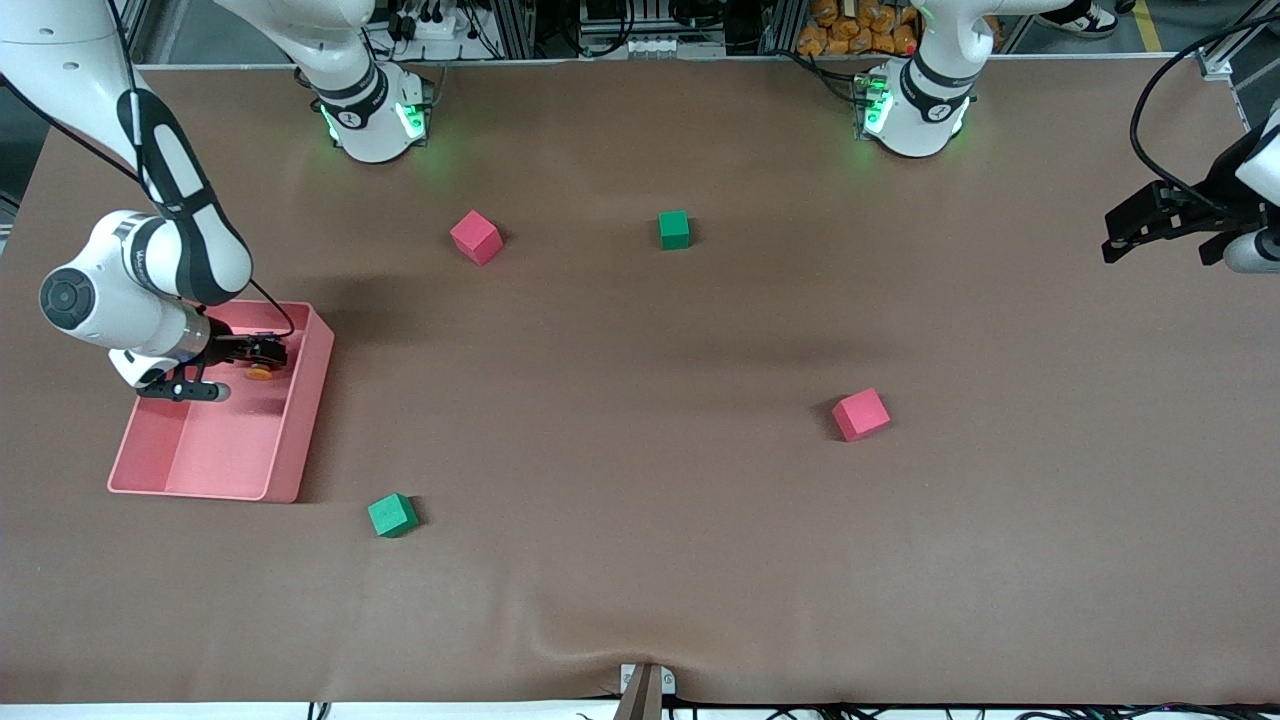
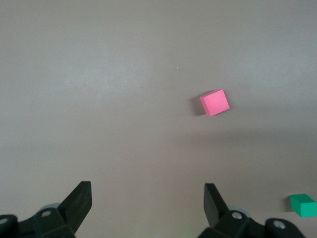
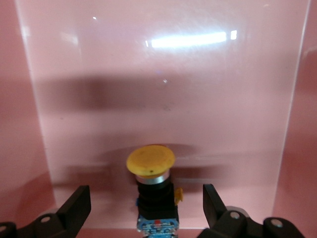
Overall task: Place and upright button with both arms
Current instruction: 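Lower the right gripper into the tray and grasp the yellow button, then lift the button out of the tray with the right gripper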
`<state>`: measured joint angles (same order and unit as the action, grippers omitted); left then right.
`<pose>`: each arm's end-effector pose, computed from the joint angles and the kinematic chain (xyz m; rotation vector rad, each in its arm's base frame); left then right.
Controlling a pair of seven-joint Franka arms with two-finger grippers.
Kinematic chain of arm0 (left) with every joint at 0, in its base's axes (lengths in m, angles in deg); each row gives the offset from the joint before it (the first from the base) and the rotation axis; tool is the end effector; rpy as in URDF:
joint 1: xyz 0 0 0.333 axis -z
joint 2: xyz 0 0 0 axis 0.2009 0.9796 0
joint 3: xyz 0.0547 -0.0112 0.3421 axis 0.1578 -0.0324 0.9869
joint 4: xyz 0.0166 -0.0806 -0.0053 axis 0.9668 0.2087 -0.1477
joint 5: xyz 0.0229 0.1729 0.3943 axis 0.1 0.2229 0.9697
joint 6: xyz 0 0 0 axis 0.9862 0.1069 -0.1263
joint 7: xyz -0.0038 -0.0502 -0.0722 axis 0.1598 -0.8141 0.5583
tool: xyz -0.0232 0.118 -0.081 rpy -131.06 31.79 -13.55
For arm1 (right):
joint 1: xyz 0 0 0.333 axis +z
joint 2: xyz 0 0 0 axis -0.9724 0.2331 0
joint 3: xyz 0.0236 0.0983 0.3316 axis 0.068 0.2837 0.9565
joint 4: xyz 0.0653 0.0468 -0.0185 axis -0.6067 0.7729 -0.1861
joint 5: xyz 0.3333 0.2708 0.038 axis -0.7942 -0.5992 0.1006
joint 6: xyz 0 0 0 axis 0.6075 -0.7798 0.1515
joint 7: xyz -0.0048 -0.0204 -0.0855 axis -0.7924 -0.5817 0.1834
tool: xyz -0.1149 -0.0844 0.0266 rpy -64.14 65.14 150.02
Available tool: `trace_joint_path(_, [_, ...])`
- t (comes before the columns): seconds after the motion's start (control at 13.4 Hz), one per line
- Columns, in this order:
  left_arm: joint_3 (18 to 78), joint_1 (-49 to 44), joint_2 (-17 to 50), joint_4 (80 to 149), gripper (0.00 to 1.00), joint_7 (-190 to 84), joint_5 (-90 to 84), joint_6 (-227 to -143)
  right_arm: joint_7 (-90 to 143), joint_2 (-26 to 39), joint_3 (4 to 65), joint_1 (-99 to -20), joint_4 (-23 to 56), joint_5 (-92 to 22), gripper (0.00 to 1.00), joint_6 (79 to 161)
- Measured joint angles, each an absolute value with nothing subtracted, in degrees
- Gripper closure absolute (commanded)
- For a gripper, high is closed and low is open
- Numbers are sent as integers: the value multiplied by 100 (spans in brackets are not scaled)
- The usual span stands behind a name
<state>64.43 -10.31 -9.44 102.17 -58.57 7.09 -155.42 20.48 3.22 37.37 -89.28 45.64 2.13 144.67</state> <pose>0.5882 -0.0319 0.6408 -3.1231 0.0692 -0.0167 0.5344 -0.1447 0.1559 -3.1116 0.1043 0.2345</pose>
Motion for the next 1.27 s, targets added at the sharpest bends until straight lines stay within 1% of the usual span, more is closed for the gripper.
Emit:
trace_joint_path(0.37, [6443,-1032,-927,10217,0,-5857,709,-15542,1961,460,3736,-9065,4569,213,0,14528])
trace_joint_path(0.97, [6444,-1040,-914,10217,0,-5924,709,-15542,1960,481,3738,-9065,4572,213,0,14545])
trace_joint_path(1.04, [6444,-1041,-914,10217,0,-5924,709,-15542,1960,482,3738,-9065,4572,213,26,14545])
trace_joint_path(1.12, [6445,-1042,-914,10217,0,-5926,709,-15542,1959,483,3739,-9065,4572,213,67,14545])
trace_joint_path(1.19, [6446,-1046,-914,10217,0,-5932,709,-15542,1958,483,3740,-9064,4572,213,84,14545])
trace_joint_path(1.27, [6447,-1053,-914,10216,0,-5936,709,-15542,1958,483,3740,-9065,4572,213,88,14545])
